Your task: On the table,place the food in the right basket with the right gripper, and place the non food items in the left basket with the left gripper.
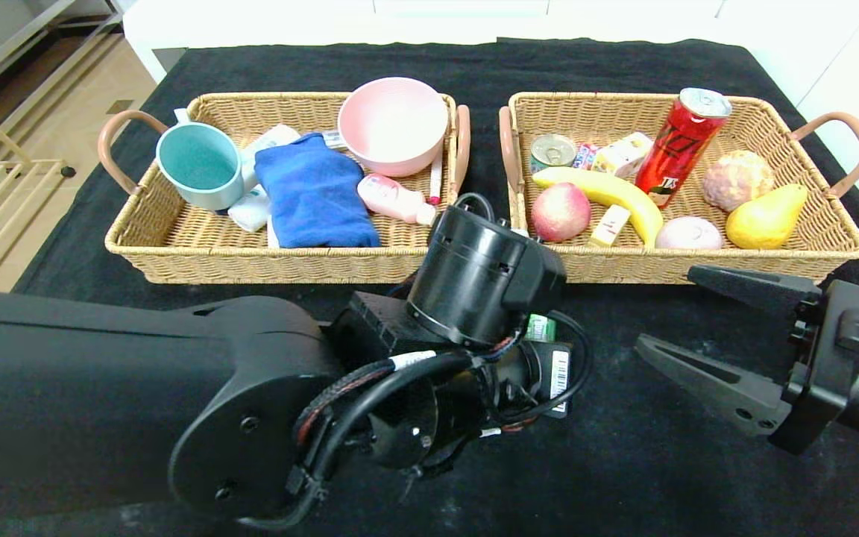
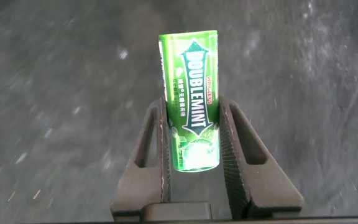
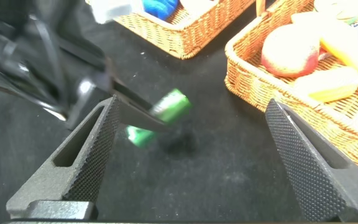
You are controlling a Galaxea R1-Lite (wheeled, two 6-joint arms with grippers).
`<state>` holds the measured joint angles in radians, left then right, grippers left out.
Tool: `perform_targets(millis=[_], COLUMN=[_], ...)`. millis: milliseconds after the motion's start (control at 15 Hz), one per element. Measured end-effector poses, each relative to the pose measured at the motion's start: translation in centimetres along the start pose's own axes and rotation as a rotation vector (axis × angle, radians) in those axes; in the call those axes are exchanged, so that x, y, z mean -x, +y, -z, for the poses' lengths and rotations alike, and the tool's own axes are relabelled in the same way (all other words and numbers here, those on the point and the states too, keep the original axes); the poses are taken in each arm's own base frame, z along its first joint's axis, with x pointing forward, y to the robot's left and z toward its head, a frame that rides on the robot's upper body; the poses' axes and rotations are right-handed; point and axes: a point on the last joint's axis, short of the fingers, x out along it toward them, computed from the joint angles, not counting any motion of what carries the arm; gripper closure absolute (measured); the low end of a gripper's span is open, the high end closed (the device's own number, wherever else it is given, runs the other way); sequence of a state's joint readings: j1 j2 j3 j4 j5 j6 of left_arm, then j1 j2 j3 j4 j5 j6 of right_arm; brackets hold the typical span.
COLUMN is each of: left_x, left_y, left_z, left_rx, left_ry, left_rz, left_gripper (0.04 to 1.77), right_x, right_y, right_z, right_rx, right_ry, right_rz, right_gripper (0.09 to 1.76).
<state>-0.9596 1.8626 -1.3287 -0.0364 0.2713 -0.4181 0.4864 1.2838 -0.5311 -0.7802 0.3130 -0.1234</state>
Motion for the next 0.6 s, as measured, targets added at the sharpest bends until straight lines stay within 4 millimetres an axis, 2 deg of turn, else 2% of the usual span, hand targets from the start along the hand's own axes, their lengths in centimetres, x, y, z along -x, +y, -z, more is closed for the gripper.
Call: perform_targets(millis=[267, 600], left_x=[-1.9, -3.1], left_y=[-0.5, -0.6], left_z=[0.1, 0.4], left_rx=[-0.006, -0.005], left_ry=[0.004, -0.001], left_rz=[-0.003, -0.013], left_gripper=[1.27, 1.27], right_x=[0.0, 0.0], right_y=[0.0, 0.0], right_z=[0.0, 0.1], right_rx=[0.000, 0.001], right_ry=[0.001, 0.001], right_rz=[0.001, 0.000], right_gripper=[0.14, 0.14])
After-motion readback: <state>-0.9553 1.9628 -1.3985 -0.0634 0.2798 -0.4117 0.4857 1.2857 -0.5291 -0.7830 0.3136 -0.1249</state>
